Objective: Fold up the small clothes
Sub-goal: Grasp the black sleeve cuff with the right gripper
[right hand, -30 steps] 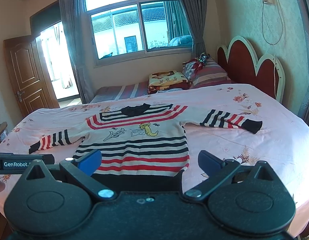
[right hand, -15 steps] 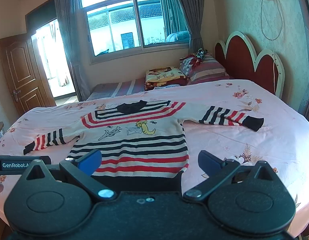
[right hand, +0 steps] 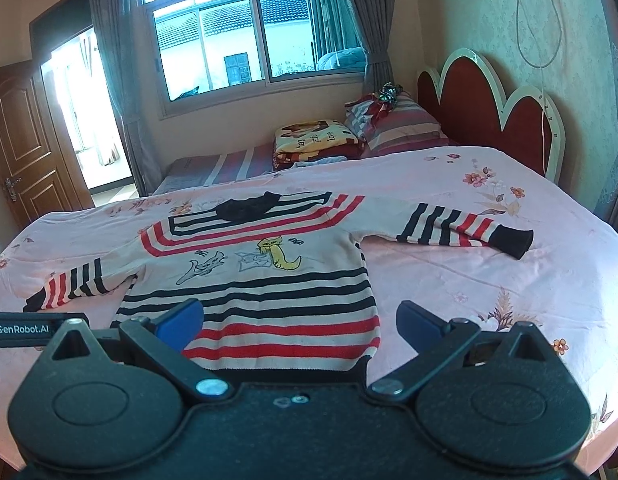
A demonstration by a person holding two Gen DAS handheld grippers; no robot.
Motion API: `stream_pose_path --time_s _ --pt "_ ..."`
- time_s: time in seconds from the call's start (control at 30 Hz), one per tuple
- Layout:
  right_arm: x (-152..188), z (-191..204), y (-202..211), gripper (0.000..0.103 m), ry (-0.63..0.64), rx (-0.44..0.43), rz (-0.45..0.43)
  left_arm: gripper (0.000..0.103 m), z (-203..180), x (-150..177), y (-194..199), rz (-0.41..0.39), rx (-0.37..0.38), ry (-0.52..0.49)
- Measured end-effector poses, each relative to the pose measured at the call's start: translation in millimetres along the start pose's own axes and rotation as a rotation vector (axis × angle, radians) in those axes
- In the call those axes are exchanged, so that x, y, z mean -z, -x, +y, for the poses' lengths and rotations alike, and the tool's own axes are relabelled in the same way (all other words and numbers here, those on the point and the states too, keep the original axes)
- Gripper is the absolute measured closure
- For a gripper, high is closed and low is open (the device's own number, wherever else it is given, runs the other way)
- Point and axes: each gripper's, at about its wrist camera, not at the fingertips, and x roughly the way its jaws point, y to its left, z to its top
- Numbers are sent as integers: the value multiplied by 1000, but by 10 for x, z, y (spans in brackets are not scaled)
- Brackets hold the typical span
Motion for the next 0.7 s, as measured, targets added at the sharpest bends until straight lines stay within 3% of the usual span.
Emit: stream_pose_path --time_s 0.4,0.53,0.7 --pt "-193 -68 -639 2 -126 93 0 0 194 -440 -804 22 26 -10" --pt "-240 -199 -865 20 -161 142 14 0 209 -592 -1113 33 57 -6" --pt "-284 -495 -1199 21 -199 207 56 0 46 -745 -1516 53 69 -25"
